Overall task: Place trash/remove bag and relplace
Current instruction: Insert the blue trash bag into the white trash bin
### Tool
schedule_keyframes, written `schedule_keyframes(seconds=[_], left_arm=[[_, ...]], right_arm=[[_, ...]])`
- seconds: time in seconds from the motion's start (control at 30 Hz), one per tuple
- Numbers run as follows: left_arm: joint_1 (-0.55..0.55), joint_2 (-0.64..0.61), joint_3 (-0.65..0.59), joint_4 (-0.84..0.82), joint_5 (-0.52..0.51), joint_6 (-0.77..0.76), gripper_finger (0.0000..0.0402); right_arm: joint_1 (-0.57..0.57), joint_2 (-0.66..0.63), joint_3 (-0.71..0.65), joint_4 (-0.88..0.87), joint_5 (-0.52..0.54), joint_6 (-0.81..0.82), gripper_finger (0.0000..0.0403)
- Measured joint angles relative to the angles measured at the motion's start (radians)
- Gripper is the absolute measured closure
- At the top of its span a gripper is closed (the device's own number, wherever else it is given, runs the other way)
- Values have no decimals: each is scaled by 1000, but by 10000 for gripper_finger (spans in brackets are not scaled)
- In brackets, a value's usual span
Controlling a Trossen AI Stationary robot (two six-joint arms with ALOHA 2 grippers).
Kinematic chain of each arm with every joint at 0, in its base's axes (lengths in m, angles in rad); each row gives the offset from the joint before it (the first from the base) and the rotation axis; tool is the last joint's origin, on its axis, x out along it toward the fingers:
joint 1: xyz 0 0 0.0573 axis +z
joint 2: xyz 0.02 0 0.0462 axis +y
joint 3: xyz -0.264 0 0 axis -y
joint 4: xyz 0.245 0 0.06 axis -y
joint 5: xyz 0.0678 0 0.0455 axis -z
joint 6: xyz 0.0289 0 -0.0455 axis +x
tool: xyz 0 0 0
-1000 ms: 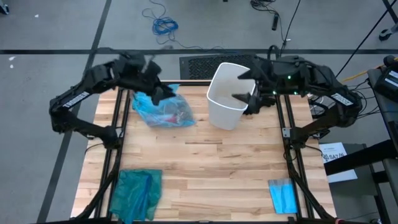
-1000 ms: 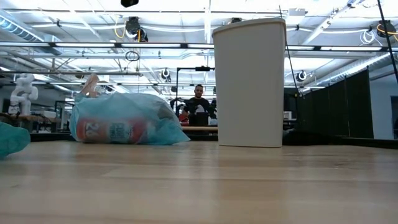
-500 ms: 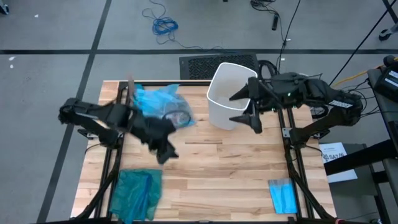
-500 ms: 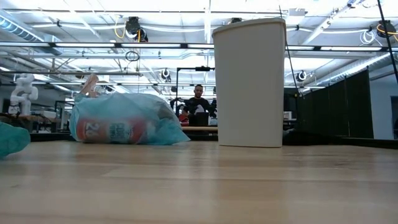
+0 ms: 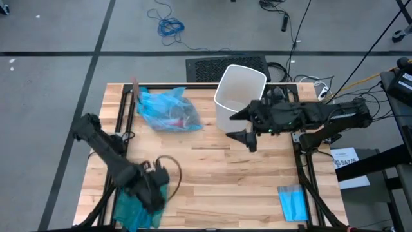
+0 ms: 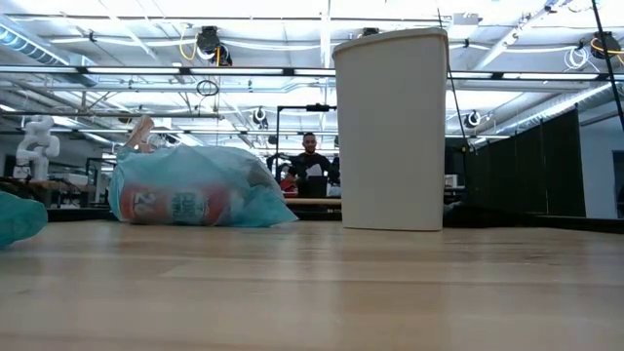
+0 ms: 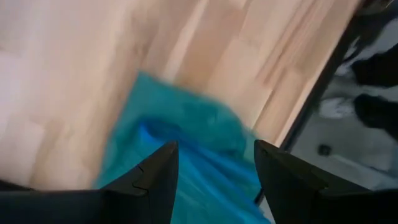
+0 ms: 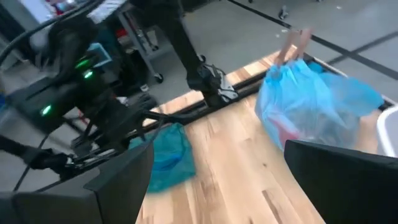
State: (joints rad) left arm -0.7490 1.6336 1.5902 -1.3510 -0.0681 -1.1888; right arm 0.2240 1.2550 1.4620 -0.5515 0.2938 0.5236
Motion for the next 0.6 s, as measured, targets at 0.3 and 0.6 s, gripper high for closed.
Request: schedule_keyframes(seconds=[0.3, 0.6], left_arm=[[-178, 144, -108, 100, 37, -379, 198], [-269, 216, -173, 231, 133, -624, 198]], right_arm=[[28, 54, -14, 59, 81, 73, 48], [26, 50, -14, 66, 131, 42, 48]])
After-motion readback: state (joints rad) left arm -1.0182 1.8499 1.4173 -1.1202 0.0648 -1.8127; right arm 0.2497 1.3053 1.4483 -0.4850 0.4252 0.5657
